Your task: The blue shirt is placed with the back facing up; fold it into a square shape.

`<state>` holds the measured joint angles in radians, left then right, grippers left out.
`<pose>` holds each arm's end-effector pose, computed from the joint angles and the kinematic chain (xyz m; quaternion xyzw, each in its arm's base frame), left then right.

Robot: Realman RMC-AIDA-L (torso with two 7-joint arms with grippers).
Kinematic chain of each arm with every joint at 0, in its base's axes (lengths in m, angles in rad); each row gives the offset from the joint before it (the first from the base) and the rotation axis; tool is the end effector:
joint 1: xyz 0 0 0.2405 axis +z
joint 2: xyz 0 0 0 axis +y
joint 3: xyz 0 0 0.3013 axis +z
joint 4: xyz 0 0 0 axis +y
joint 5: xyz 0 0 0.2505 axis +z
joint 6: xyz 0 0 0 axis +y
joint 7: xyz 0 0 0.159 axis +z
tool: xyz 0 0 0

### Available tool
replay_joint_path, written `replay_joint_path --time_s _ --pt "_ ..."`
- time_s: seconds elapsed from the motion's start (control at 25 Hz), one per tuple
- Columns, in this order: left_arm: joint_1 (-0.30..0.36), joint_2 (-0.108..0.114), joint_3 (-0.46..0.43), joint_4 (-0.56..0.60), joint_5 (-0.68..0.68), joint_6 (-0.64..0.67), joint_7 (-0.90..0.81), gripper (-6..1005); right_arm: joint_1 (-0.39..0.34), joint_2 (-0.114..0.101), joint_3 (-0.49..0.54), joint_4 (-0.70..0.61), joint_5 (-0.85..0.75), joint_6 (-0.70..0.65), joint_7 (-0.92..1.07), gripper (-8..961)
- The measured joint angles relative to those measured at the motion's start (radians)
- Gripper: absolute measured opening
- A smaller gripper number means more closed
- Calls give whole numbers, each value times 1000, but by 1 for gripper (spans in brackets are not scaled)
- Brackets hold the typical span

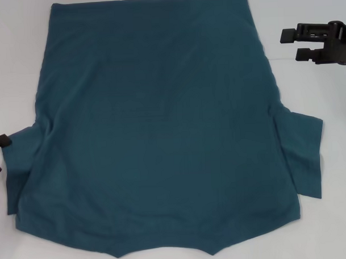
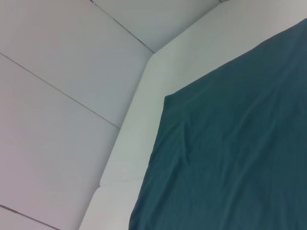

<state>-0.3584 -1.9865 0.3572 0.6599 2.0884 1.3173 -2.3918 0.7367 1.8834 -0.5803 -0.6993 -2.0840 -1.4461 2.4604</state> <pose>-0.4603 0.3502 0.0655 -0.5555 -0.7222 -0.3328 0.2432 0.2785 0.4927 0.0885 -0.7548 0.5789 0.2751 0.1397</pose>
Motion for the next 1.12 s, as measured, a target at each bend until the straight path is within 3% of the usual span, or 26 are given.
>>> replay_joint_path --time_s 0.44,1.12 --pt "-20 -8 11 -48 6 -104 33 901 -12 -3 0 10 1 -1 1 896" --pt "-48 -11 65 -102 12 -145 53 887 -18 -3 10 14 4 -6 -5 896"
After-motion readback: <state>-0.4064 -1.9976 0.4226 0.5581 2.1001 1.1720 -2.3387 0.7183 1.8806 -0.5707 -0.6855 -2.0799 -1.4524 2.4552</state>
